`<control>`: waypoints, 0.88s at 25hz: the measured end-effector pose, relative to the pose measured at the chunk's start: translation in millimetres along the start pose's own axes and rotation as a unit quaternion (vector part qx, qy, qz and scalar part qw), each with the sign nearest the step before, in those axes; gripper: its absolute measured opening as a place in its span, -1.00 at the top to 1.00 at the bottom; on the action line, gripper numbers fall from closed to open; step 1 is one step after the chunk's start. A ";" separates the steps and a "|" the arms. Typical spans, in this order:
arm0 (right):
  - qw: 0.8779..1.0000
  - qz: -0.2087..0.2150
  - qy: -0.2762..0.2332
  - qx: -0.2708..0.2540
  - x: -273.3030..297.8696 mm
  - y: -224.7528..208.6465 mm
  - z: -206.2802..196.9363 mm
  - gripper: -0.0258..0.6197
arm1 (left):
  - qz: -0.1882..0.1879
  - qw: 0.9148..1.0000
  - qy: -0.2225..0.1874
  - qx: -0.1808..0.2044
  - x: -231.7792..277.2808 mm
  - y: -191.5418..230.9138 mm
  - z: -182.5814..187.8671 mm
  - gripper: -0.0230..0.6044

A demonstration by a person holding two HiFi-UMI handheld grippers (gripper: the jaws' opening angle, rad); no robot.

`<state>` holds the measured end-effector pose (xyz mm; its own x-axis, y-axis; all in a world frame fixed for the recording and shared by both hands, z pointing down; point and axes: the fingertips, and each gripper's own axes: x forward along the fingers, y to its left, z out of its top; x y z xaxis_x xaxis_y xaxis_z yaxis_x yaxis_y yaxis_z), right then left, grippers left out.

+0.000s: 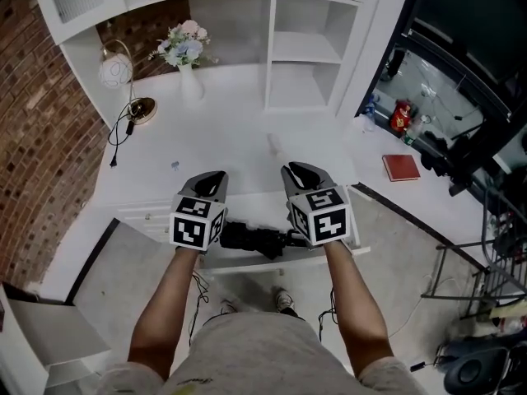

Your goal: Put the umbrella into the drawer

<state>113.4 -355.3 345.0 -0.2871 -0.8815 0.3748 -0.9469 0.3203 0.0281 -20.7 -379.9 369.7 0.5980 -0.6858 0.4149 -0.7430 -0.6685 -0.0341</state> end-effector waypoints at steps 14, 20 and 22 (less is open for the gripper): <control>0.996 -0.072 -0.061 0.000 -19.0 18.3 16.2 0.87 | -0.027 0.999 -0.025 0.014 -23.9 36.7 5.3 0.95; 0.992 -0.087 -0.087 0.003 -25.3 26.8 15.9 0.91 | -0.030 0.999 -0.034 0.019 -35.9 48.3 1.3 0.95; 0.992 -0.090 -0.092 0.002 -27.7 29.7 14.6 0.91 | -0.030 0.999 -0.035 0.019 -39.0 50.7 -1.4 0.95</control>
<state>91.1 -326.4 321.9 -0.1339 -0.9729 0.1885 -0.9858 0.1503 0.0754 -82.1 -386.7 353.1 0.6617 -0.6616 0.3528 -0.6940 -0.7185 -0.0458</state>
